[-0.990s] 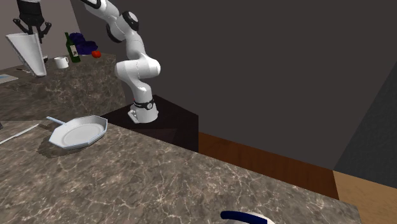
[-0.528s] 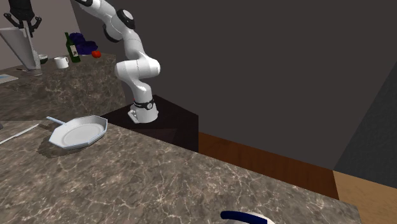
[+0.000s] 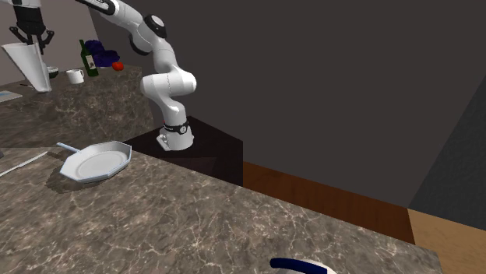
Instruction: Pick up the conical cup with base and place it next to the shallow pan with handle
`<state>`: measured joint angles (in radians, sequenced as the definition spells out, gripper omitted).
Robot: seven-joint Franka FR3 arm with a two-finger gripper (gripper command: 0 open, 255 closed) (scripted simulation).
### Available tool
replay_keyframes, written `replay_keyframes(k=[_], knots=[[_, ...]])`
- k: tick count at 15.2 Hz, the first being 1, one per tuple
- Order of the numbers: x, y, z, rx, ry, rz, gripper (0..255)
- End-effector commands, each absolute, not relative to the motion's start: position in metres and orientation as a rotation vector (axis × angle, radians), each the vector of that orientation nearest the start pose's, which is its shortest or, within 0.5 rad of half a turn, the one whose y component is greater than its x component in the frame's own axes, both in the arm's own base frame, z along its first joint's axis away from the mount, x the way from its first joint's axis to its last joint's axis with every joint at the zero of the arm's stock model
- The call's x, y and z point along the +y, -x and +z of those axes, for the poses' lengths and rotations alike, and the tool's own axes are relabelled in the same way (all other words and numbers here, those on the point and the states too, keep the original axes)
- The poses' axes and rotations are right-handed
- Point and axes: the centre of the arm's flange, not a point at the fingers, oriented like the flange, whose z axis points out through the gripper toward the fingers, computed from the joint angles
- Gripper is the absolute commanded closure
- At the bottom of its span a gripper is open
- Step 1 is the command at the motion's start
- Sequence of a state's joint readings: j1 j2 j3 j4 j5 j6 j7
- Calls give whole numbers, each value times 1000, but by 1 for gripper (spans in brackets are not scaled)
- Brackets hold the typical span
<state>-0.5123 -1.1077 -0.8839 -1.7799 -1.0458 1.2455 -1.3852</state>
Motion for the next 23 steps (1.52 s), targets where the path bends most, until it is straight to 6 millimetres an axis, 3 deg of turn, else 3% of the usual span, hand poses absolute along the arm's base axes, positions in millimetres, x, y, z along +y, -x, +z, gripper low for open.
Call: replay_keyframes(k=[1,23], knots=[[-351,325,644,343,3288,201,255],[-351,325,528,343,3288,201,255]])
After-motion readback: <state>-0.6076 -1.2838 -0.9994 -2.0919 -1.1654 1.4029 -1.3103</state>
